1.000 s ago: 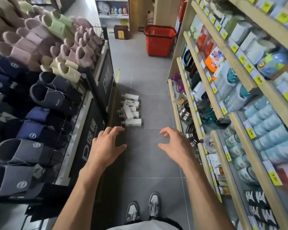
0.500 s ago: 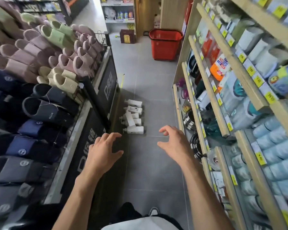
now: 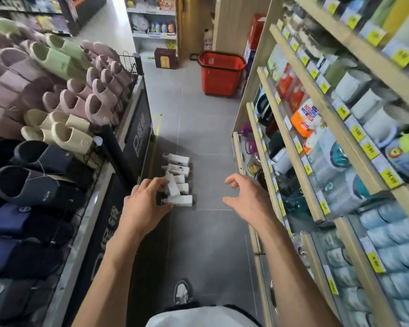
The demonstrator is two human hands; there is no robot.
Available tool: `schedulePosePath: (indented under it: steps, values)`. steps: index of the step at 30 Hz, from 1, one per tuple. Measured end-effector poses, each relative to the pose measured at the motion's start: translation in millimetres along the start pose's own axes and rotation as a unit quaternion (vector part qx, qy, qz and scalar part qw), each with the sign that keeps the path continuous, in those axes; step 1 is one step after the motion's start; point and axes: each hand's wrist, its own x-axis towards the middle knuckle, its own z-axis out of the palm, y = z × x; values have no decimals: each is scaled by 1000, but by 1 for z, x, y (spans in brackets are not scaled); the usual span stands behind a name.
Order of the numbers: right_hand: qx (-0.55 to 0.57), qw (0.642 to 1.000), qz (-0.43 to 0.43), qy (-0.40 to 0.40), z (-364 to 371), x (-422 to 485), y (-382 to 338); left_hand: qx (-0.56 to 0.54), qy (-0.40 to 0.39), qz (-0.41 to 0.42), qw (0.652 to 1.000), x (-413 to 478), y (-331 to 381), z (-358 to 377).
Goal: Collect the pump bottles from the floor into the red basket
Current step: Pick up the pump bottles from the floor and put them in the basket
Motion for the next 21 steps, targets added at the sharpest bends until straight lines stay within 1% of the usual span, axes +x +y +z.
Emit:
schedulePosePath:
  steps: [8,12,17,21]
  values:
    - [-22,999,17,-22,12,43,-17,-19,-19,-4,1000,48,-22,0]
    - [-10,999,17,-27,13,76,-19,-8,-18,-17,1000,71,-27,-2]
    - [3,999,1,-35,14,123,-11,-9,-11,-22,1000,110,-16,0]
    - [5,999,-6,-54,-1,166,2,1,-2,-30,1000,143,3,1]
